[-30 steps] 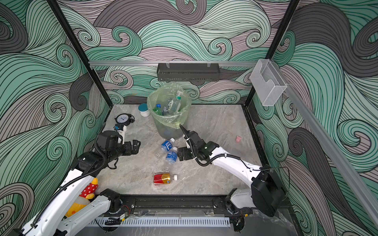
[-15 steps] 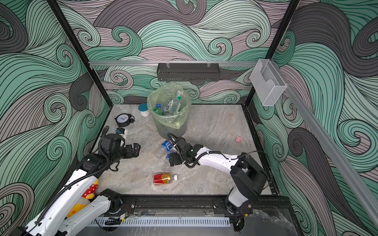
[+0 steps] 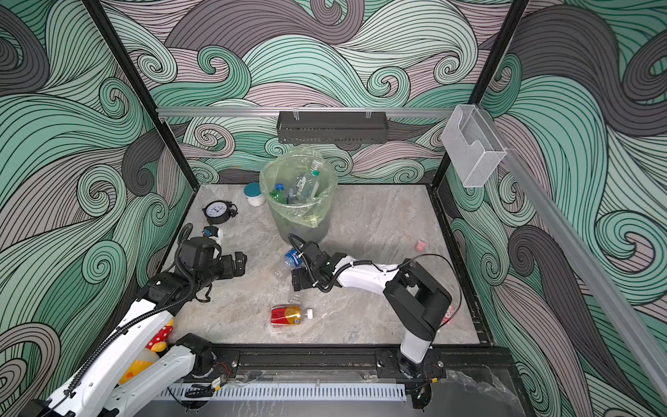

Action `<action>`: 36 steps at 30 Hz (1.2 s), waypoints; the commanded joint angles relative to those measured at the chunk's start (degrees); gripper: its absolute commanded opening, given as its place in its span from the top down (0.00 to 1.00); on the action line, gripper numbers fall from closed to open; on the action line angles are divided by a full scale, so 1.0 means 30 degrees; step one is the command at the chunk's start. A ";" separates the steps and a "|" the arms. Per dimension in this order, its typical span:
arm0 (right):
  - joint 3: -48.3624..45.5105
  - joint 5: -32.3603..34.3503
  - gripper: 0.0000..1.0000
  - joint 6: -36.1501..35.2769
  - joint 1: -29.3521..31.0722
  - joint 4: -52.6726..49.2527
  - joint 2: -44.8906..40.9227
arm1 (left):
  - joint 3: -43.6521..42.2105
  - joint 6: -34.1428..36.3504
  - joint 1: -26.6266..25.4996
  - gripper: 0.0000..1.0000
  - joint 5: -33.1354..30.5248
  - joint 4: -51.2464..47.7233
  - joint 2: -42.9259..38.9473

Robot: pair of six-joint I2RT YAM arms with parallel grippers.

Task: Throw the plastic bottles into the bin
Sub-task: 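Lower the right gripper and grasp the Pocari Sweat bottle while left withdraws, then lift the Pocari Sweat bottle with the right gripper and drop it into the bin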

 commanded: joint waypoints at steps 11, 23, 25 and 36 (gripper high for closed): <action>0.0004 0.1873 0.31 0.0304 -0.0037 -0.2010 0.0813 | -0.0137 -0.0172 0.0183 0.01 -0.0294 0.0658 0.0281; -0.1140 0.3203 0.49 -0.1445 -0.1383 -0.2864 -0.0531 | -0.0119 -0.0024 0.0182 0.01 0.0507 0.1253 0.1294; -0.1524 0.3280 0.49 -0.1967 -0.1737 -0.2887 -0.1153 | -0.0133 0.0095 0.0182 0.01 0.0492 0.1248 0.1272; -0.3141 0.2677 0.53 -0.4333 -0.3649 -0.3111 -0.5319 | -0.0401 0.0208 0.0191 0.01 0.0841 0.1248 0.1177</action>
